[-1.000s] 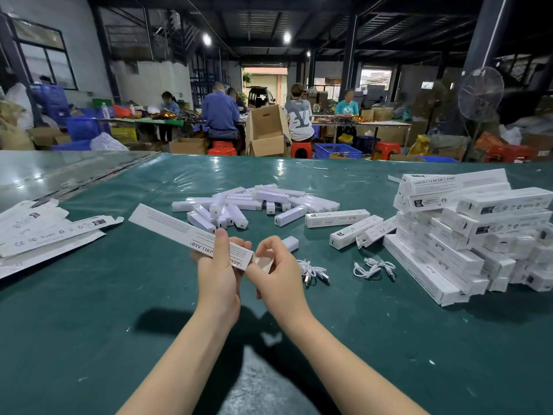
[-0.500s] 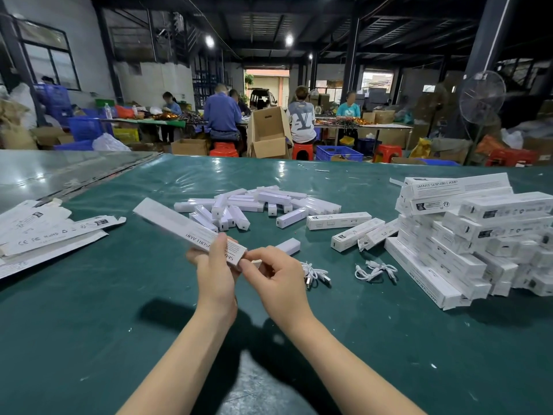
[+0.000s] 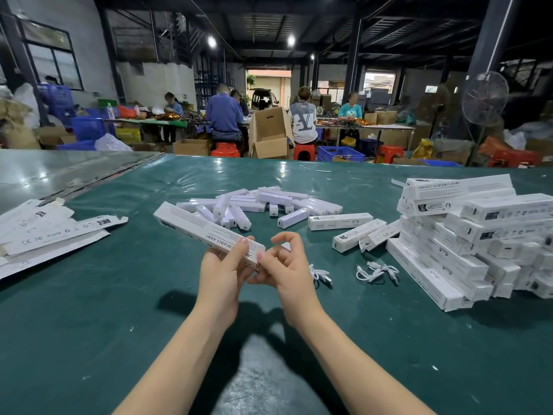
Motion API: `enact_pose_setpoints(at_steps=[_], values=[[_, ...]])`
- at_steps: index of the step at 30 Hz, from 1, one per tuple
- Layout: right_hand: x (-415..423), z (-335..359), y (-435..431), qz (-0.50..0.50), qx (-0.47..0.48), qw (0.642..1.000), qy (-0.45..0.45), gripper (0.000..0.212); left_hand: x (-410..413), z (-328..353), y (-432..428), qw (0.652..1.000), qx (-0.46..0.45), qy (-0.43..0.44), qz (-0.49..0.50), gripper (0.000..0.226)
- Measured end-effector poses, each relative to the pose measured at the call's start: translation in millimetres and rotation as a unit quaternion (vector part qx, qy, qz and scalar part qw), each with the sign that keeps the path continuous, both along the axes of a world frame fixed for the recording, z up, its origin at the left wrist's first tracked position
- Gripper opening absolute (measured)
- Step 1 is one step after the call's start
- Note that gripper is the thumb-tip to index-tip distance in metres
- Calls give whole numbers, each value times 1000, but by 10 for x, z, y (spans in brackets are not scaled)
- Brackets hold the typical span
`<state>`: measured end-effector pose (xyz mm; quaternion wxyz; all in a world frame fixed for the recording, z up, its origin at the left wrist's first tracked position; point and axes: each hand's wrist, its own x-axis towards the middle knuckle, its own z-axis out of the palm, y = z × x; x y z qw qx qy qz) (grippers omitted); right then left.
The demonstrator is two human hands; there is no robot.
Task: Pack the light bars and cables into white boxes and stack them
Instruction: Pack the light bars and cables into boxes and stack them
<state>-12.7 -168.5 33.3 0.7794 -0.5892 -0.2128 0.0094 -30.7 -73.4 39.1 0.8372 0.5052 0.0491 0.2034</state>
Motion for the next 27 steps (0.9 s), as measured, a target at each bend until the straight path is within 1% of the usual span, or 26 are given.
enact_pose_setpoints(at_steps=[4,8,13,14,16,17,20,22,24,25,26,27], values=[[29,14,-29,-3,-15,1000,5,24,-7,-12,-15,999,-26,22,-26,10],[57,28,-39,-13,-8,1000,16,29,5,-18,-12,997,-60,21,-46,10],[59,36,-40,-6,-1,1000,20,30,20,-37,5,999,-36,21,-33,8],[52,44,-45,-12,-17,1000,12,29,24,-43,11,999,-29,16,-27,6],[31,57,-36,-55,-87,994,-25,25,27,-53,28,1000,-9,2,-1,17],[18,68,-20,-84,-132,986,-54,23,26,-52,35,1000,1,-4,13,23],[-16,104,39,-131,-245,949,-147,16,24,-52,39,999,14,-15,45,28],[-29,119,49,-143,-311,917,-206,18,29,-56,15,997,25,-21,66,32],[-44,119,33,-142,-354,889,-253,24,43,-77,-6,995,48,-21,90,34],[-53,109,25,-135,-365,882,-265,27,44,-85,-9,994,53,-19,99,33],[-56,92,27,-123,-369,881,-269,28,43,-89,-1,993,51,-16,101,31],[-54,77,38,-108,-366,888,-258,29,44,-86,15,994,45,-13,98,28]])
